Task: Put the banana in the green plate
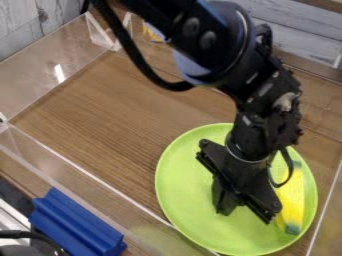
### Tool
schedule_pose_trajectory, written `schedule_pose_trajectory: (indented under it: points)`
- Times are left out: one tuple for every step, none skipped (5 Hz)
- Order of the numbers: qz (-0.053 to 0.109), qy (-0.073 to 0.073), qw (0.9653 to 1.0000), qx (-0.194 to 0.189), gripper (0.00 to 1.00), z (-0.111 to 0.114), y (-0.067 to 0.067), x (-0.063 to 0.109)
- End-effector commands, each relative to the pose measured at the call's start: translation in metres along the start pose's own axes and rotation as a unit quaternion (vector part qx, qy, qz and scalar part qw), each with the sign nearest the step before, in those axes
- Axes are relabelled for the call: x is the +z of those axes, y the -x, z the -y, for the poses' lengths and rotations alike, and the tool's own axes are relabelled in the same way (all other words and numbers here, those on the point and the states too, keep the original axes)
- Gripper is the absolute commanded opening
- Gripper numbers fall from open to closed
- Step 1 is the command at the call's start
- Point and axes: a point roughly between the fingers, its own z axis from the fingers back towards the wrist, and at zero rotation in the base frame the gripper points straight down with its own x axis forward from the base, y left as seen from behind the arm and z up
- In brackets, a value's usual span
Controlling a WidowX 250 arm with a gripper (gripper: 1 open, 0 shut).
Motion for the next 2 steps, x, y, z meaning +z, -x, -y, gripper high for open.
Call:
schedule_pose_trajectory:
  points:
    - [0.027,0.006,0.9996,0.004,0.00,-0.0019,-0.0112,0.0178]
    - [0.025,0.007,0.9996,0.007,1.00,-0.0040,-0.0131,0.0205]
